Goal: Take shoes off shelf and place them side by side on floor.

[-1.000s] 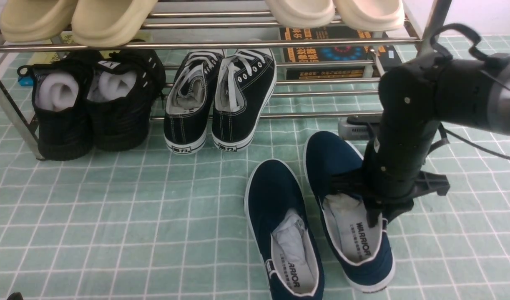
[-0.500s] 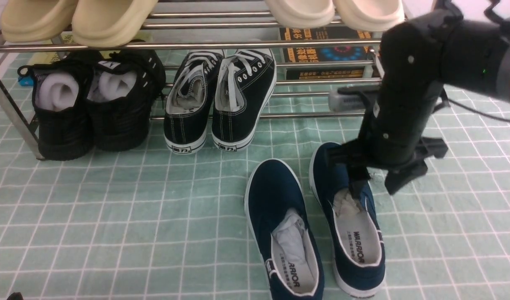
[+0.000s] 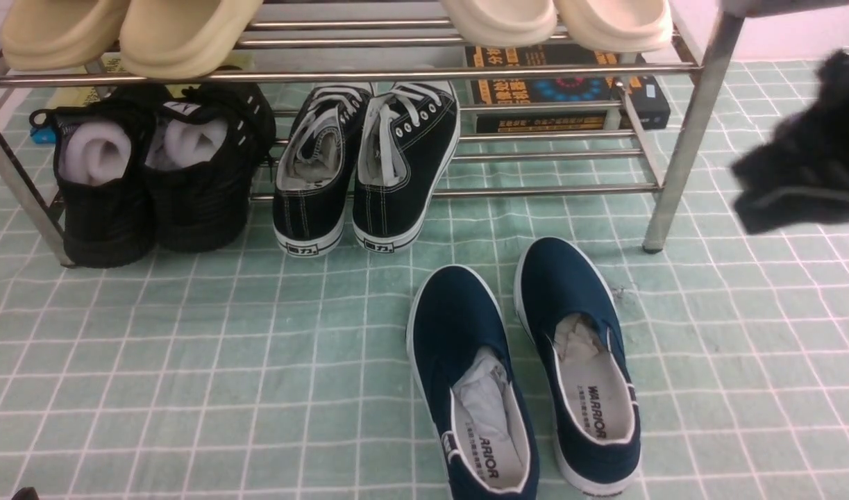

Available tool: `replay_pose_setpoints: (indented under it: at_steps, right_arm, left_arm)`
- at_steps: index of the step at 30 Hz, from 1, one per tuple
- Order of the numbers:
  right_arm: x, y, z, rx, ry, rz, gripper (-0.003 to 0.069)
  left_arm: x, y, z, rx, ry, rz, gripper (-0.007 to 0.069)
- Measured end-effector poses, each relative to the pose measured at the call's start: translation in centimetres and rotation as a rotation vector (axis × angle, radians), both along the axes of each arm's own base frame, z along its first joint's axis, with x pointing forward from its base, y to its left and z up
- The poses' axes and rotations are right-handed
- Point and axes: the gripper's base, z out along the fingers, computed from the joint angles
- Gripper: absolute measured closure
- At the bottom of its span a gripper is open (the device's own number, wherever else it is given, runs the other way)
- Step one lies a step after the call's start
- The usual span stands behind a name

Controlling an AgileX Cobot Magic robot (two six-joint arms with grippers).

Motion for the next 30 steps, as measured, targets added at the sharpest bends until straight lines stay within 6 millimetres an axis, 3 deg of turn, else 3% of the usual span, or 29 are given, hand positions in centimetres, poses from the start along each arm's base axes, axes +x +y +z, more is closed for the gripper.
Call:
replay_pose_setpoints:
  at_steps: [2, 5, 7, 8, 12, 19, 30]
  right_arm:
    - [-2.8, -1.6, -0.7, 0.034, -0.059, -0.003, 0.0673]
    - [-5.0, -2.8, -3.5, 0.119, -0.214, -0.003, 0.0673]
    - [-6.0, -3.4, -5.7, 0.179, -0.335, -0.004, 0.0673]
    - [-6.2, -3.5, -5.6, 0.182, -0.344, -0.002, 0.0673]
    - [-7.6, -4.6, -9.9, 0.287, -0.561, -0.028, 0.0673]
    - [-9.3, -5.8, -11.7, 0.368, -0.710, -0.056, 0.0673]
    - [-9.6, -5.9, -13.0, 0.346, -0.673, -0.050, 0.0666]
  left_arm:
    - [0.0, 0.0, 0.0, 0.000, 0.000, 0.000, 0.0382]
    - [0.0, 0.0, 0.0, 0.000, 0.000, 0.000, 0.0382]
    - [0.0, 0.0, 0.0, 0.000, 0.000, 0.000, 0.0382]
    - [0.0, 0.0, 0.0, 0.000, 0.000, 0.000, 0.0382]
    - [0.0, 0.0, 0.0, 0.000, 0.000, 0.000, 0.0382]
    - [0.0, 0.0, 0.0, 0.001, 0.000, 0.000, 0.0382]
    - [0.0, 0.0, 0.0, 0.001, 0.000, 0.000, 0.0382]
